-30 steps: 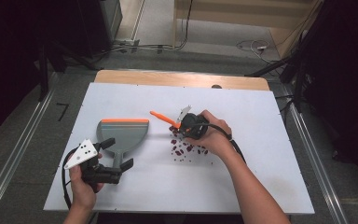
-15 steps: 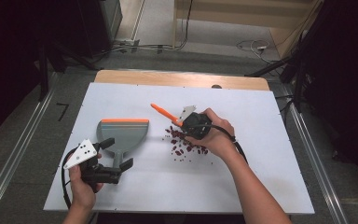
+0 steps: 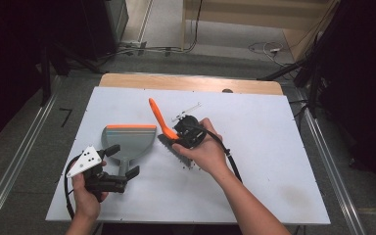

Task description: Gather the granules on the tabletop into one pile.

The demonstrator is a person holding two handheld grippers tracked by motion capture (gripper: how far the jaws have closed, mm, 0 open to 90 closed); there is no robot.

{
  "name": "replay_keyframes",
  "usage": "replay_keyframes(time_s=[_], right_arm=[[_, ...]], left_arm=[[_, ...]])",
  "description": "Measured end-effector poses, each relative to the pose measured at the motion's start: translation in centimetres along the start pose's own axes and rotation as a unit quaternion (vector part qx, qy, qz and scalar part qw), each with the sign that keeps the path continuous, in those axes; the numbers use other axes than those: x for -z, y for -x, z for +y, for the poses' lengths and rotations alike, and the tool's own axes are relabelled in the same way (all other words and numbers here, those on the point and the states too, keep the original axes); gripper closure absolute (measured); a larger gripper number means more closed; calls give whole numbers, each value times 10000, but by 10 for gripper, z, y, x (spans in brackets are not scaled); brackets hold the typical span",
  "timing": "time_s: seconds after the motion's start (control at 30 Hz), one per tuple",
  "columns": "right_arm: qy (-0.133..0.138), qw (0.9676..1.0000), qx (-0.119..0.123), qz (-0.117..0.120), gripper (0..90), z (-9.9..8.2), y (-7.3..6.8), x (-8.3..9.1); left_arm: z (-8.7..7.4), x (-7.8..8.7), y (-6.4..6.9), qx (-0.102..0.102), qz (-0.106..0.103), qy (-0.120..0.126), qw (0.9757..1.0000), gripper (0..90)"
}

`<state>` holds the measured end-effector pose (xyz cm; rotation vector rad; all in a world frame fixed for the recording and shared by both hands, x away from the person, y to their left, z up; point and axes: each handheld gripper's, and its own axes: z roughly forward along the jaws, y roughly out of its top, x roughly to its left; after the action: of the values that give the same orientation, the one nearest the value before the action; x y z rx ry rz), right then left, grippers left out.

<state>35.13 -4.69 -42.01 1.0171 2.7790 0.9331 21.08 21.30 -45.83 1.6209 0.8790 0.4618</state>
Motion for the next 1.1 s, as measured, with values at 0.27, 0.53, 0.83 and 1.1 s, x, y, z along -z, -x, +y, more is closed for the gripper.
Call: replay_keyframes(time_s=[0.27,0.53,0.83,1.1], right_arm=[[-210,9964,-766,308,689,-10,15,-29],[-179,9936,-1116,48,680,-16,47,-30],[-135,9904,-1353,-264,676,-25,68,-19],[-44,9857,-1614,-474,673,-38,87,-8]], left_arm=[[0,1,-2,11,24,2,10000,0],[-1,0,0,-7,17,-37,10000,0],[-2,1,-1,2,31,-33,10000,0],[-2,1,0,-9,18,-40,10000,0]])
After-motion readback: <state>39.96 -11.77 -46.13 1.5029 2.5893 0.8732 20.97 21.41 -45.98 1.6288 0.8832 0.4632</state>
